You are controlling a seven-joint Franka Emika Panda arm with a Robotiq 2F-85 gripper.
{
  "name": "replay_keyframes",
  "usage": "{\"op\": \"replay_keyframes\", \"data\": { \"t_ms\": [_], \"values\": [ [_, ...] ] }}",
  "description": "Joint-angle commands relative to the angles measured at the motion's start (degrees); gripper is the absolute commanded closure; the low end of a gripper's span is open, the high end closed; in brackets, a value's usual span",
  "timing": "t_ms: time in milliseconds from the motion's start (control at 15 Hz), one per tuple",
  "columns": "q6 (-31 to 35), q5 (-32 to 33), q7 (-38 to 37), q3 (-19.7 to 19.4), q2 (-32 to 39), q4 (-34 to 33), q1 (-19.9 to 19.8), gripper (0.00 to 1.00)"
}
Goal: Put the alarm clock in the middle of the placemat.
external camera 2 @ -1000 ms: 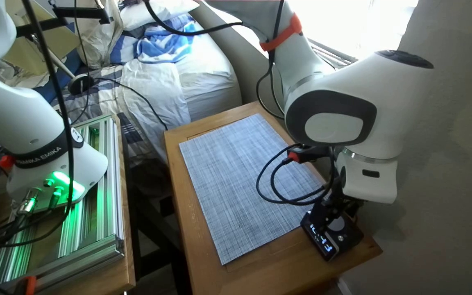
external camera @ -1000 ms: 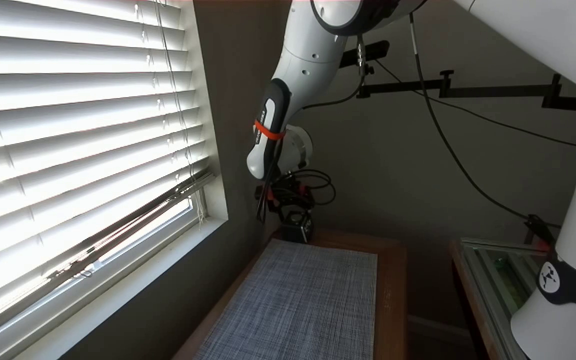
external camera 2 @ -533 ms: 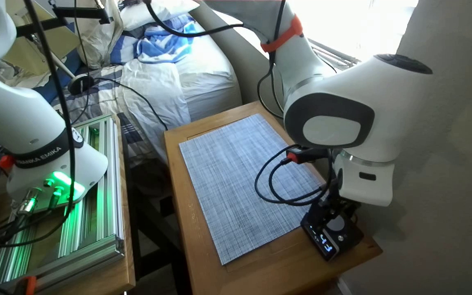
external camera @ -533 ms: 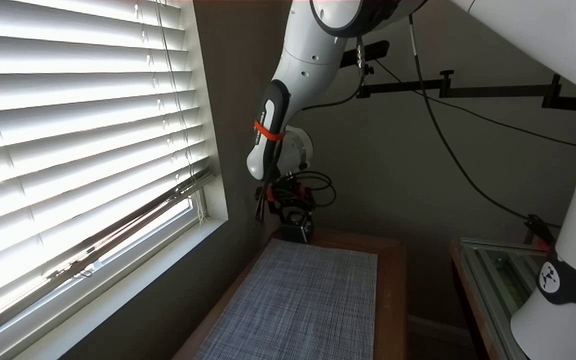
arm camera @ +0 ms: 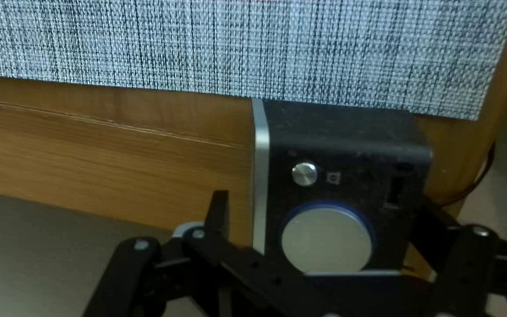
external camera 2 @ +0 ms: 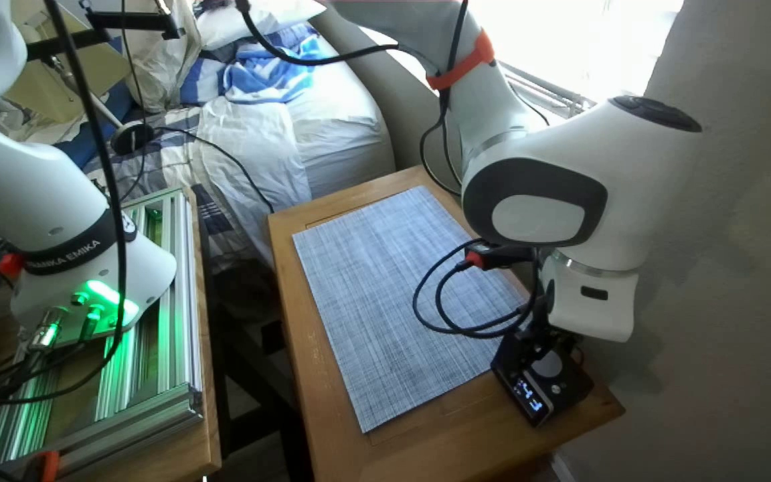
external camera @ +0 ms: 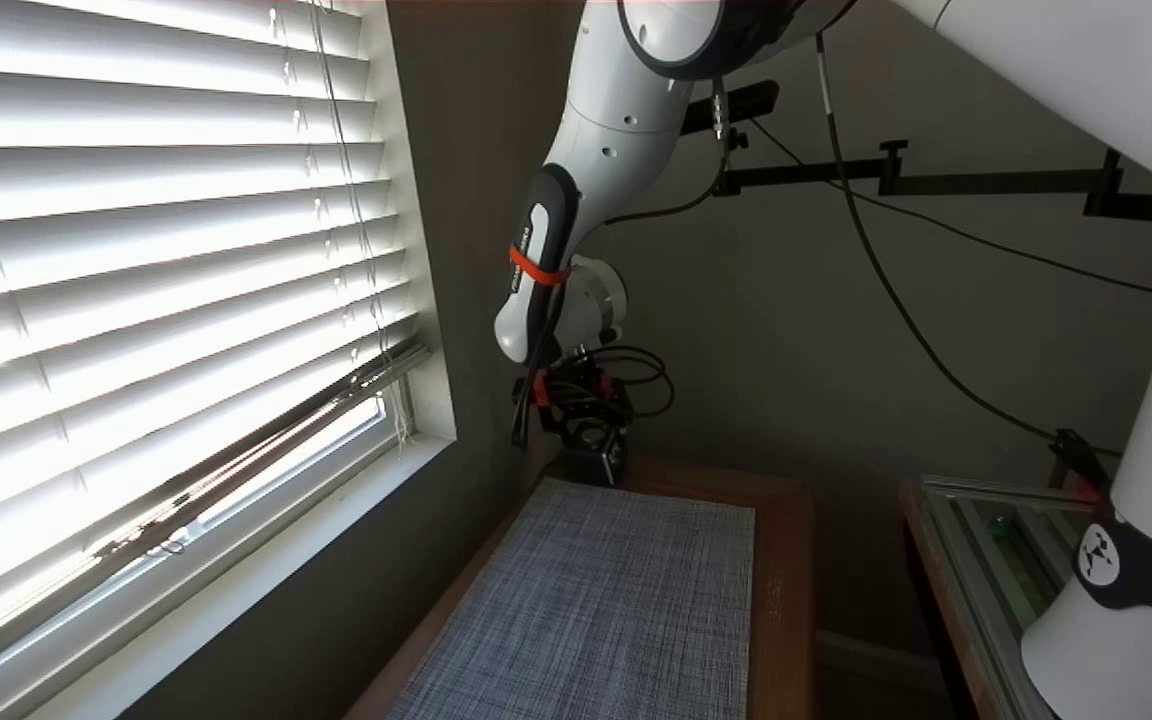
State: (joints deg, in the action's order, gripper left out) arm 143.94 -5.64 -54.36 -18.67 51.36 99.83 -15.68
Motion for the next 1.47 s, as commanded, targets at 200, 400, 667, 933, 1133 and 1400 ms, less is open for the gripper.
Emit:
{"op": "replay_keyframes", "data": {
  "t_ms": [200, 400, 667, 933, 1133, 1400],
  "values": [
    [-1.15, -2.16, 0.79, -0.10, 0.92, -1.62, -0.18, 0.44],
    [-1.13, -2.21, 0.74, -0.10, 0.97, -1.60, -0.14, 0.44],
    [-1.39, -2.34, 0.89, 0.06, 0.37, -1.04, -0.10, 0.44],
    [-1.28, -2.15, 1.06, 0.08, -2.16, 2.00, 0.85, 0.44],
    [-1.76, -1.92, 1.08, 0.03, -4.76, 5.20, 1.88, 0.44],
    [-2.33, -1.75, 0.89, 0.02, -8.87, 10.52, 3.75, 0.44]
  ]
}}
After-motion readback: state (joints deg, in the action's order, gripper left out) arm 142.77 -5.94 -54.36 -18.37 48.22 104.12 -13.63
